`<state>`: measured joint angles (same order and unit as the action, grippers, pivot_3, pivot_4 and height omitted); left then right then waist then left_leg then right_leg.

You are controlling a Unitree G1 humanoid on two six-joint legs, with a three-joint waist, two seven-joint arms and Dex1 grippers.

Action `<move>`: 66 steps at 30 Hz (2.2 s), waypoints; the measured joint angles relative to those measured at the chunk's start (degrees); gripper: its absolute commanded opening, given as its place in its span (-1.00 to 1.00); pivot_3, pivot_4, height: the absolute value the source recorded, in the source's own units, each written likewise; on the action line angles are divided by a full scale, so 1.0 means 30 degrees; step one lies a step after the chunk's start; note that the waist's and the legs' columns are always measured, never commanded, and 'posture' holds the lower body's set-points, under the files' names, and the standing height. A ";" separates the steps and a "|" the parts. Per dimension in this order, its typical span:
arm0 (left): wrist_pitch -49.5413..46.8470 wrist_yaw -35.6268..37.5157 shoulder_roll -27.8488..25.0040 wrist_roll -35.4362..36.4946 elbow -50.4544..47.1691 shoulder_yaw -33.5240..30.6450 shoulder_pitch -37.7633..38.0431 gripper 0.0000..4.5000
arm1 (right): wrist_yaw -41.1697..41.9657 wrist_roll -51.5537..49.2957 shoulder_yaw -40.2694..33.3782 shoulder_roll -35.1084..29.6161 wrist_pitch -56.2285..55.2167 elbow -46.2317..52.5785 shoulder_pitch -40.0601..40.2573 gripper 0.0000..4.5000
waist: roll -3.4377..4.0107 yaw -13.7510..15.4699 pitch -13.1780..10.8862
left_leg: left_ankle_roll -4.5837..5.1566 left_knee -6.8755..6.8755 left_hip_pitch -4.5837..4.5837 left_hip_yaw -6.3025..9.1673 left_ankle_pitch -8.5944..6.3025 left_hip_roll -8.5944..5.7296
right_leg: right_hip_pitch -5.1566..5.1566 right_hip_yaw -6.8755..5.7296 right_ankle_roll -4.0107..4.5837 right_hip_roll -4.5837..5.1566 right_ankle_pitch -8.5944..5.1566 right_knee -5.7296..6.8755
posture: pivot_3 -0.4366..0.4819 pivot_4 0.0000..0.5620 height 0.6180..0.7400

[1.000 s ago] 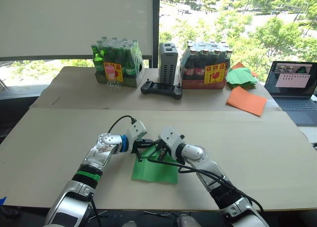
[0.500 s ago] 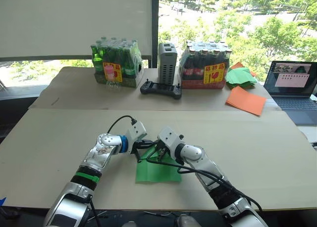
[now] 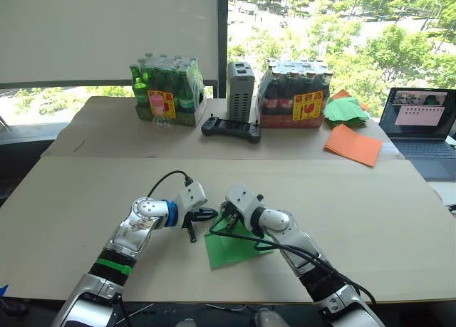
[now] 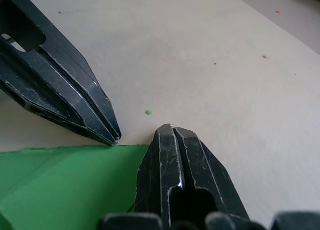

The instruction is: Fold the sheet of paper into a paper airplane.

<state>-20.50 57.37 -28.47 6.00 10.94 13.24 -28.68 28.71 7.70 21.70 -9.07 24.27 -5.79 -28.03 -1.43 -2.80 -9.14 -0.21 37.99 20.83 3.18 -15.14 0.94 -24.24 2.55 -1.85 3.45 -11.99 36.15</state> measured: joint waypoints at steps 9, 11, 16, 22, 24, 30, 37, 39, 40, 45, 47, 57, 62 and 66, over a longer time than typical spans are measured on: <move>-0.1634 -0.0021 0.0142 0.1180 -0.0233 -0.0939 -0.0461 -0.99 | 0.0047 0.0003 -0.0002 0.0089 -0.0005 -0.0010 -0.0013 -1.00 | 0.0000 -0.0007 -0.0001 | -0.0001 0.0000 0.0004 0.0001 0.0000 -0.0001 | -0.0006 0.0000 0.0001 0.0000 0.0000 0.0000 | -0.05 -0.47 1.00; -0.1634 -0.0020 0.0209 0.1184 -0.0341 -0.0938 -0.0460 -0.99 | 0.0071 0.0004 -0.0001 0.0100 -0.0005 -0.0010 -0.0013 -1.00 | -0.0001 -0.0003 -0.0001 | -0.0001 0.0000 0.0005 0.0001 0.0000 -0.0001 | -0.0006 0.0000 0.0001 0.0000 0.0000 0.0001 | -0.05 -0.47 1.00; -0.1799 -0.0017 0.0520 0.1206 -0.0470 -0.0891 -0.0427 -0.99 | 0.0125 0.0011 -0.0002 0.0108 -0.0003 -0.0009 -0.0012 -1.00 | -0.0001 -0.0002 -0.0001 | -0.0001 0.0000 0.0006 0.0001 0.0000 -0.0001 | -0.0007 0.0000 0.0001 0.0000 0.0000 -0.0001 | -0.05 -0.47 1.00; -0.1473 0.0067 0.0577 0.0969 -0.0481 -0.0107 0.0185 -0.99 | 0.0130 0.0019 -0.0003 0.0106 0.0003 -0.0006 -0.0004 -1.00 | -0.0001 -0.0006 -0.0001 | -0.0001 0.0000 0.0007 0.0001 0.0000 0.0000 | -0.0008 0.0002 0.0001 0.0000 0.0000 -0.0001 | -0.05 -0.47 1.00; -0.1013 0.0169 0.0319 0.0729 -0.0565 0.0193 0.0199 -0.99 | 0.0131 0.0023 -0.0005 0.0102 0.0011 -0.0006 -0.0003 -1.00 | 0.0000 0.0014 0.0000 | -0.0001 0.0000 0.0001 0.0001 0.0000 -0.0001 | -0.0002 0.0002 0.0001 0.0001 0.0001 0.0000 | -0.05 -0.47 1.00; 0.0116 0.0264 -0.0285 0.0206 -0.0911 0.0591 0.0490 -0.99 | 0.0131 0.0025 -0.0003 0.0100 0.0109 0.0024 0.0018 -1.00 | 0.0000 -0.0012 0.0000 | 0.0000 0.0000 -0.0006 -0.0001 -0.0001 0.0000 | 0.0000 0.0003 0.0001 0.0000 0.0001 0.0001 | -0.05 -0.47 1.00; 0.0171 0.0671 -0.1270 0.0244 -0.2057 0.0637 0.1216 -0.99 | 0.0131 0.0022 -0.0002 0.0115 0.0295 0.0056 0.0033 -1.00 | 0.0002 -0.0071 0.0000 | 0.0001 -0.0002 -0.0011 -0.0002 -0.0001 0.0004 | 0.0001 0.0004 0.0002 -0.0003 -0.0001 0.0003 | -0.05 -0.47 1.00; 0.0124 0.0788 -0.1503 0.0295 -0.2498 0.0594 0.1548 -0.99 | 0.0130 0.0023 -0.0005 0.0117 0.0299 0.0057 0.0040 -1.00 | 0.0002 -0.0069 0.0001 | 0.0000 -0.0002 -0.0013 -0.0001 -0.0001 0.0006 | 0.0005 0.0004 0.0001 -0.0003 -0.0001 0.0002 | -0.05 -0.47 1.00; 0.0108 0.0865 -0.1639 0.0329 -0.2702 0.0600 0.1685 -0.99 | 0.0130 0.0024 -0.0006 0.0118 0.0301 0.0057 0.0045 -1.00 | 0.0002 -0.0073 0.0000 | 0.0000 -0.0002 -0.0015 -0.0001 -0.0001 0.0005 | 0.0006 0.0004 0.0001 -0.0003 -0.0002 0.0003 | -0.05 -0.47 1.00; 0.0062 0.1211 -0.2405 0.0433 -0.3902 0.0446 0.2610 -0.99 | 0.0147 0.0022 0.0009 0.0160 0.0302 0.0052 0.0045 -1.00 | 0.0003 -0.0115 0.0001 | 0.0001 -0.0007 -0.0023 -0.0003 -0.0001 0.0008 | 0.0009 0.0004 0.0002 -0.0004 -0.0004 0.0004 | -0.05 -0.47 1.00; 0.0039 0.1277 -0.2662 0.0517 -0.4304 0.0290 0.3002 -0.99 | 0.0168 0.0021 0.0021 0.0172 0.0301 0.0045 0.0044 -1.00 | 0.0003 -0.0145 0.0001 | 0.0001 -0.0010 -0.0031 -0.0005 -0.0001 0.0009 | 0.0012 0.0007 0.0003 -0.0004 -0.0005 0.0004 | -0.05 -0.47 1.00; -0.0786 0.1290 -0.3905 0.1090 -0.6118 -0.0401 0.4555 -0.99 | 0.0258 0.0019 0.0038 0.0198 0.0276 -0.0007 0.0022 -1.00 | 0.0005 -0.0231 0.0000 | 0.0001 -0.0018 -0.0040 -0.0006 -0.0001 0.0010 | 0.0015 0.0007 0.0004 -0.0004 -0.0009 0.0008 | -0.05 -0.47 1.00; -0.1621 0.1092 -0.3905 0.1411 -0.6356 -0.0710 0.4574 -0.99 | 0.0393 -0.0152 -0.0102 0.0269 0.0312 0.0150 0.0031 -1.00 | 0.0007 -0.0245 -0.0004 | 0.0001 -0.0018 -0.0026 -0.0004 -0.0001 0.0011 | 0.0002 0.0006 0.0003 -0.0004 -0.0009 0.0010 | -0.05 -0.47 1.00; -0.2486 0.0894 -0.4147 0.1883 -0.6365 -0.1400 0.4511 -0.99 | 0.0964 -0.1883 -0.1414 0.0298 0.1531 0.2463 0.0717 -1.00 | 0.0016 -0.0216 -0.0041 | 0.0000 -0.0018 0.0051 0.0005 0.0000 0.0010 | -0.0062 0.0003 0.0004 -0.0001 -0.0006 0.0010 | -0.05 -0.47 1.00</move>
<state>-27.96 60.05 -40.91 11.65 -8.16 9.04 -15.15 31.60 2.05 17.45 -8.18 28.86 1.60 -25.88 -1.38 -3.45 -9.26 -0.21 37.94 20.99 3.19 -15.14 0.97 -24.43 2.56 -1.84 3.45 -12.01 36.18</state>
